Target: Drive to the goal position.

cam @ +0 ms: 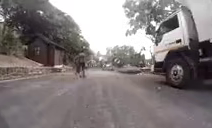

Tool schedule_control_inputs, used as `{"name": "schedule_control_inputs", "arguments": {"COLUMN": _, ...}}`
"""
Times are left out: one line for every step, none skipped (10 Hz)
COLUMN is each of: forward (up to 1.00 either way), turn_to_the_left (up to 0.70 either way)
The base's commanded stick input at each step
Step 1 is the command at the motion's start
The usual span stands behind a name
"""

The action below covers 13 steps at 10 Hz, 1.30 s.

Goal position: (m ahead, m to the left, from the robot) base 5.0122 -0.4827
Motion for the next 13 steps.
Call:
{"name": "schedule_control_inputs", "arguments": {"forward": 1.00, "turn_to_the_left": 0.00}}
{"name": "schedule_control_inputs", "arguments": {"forward": 1.00, "turn_to_the_left": 0.00}}
{"name": "schedule_control_inputs", "arguments": {"forward": 1.00, "turn_to_the_left": 0.10}}
{"name": "schedule_control_inputs", "arguments": {"forward": 1.00, "turn_to_the_left": 0.21}}
{"name": "schedule_control_inputs", "arguments": {"forward": 1.00, "turn_to_the_left": 0.22}}
{"name": "schedule_control_inputs", "arguments": {"forward": 1.00, "turn_to_the_left": 0.10}}
{"name": "schedule_control_inputs", "arguments": {"forward": 1.00, "turn_to_the_left": 0.00}}
{"name": "schedule_control_inputs", "arguments": {"forward": 1.00, "turn_to_the_left": 0.00}}
{"name": "schedule_control_inputs", "arguments": {"forward": 1.00, "turn_to_the_left": 0.00}}
{"name": "schedule_control_inputs", "arguments": {"forward": 1.00, "turn_to_the_left": 0.00}}
{"name": "schedule_control_inputs", "arguments": {"forward": 1.00, "turn_to_the_left": 0.00}}
{"name": "schedule_control_inputs", "arguments": {"forward": 1.00, "turn_to_the_left": 0.00}}
{"name": "schedule_control_inputs", "arguments": {"forward": 1.00, "turn_to_the_left": 0.00}}
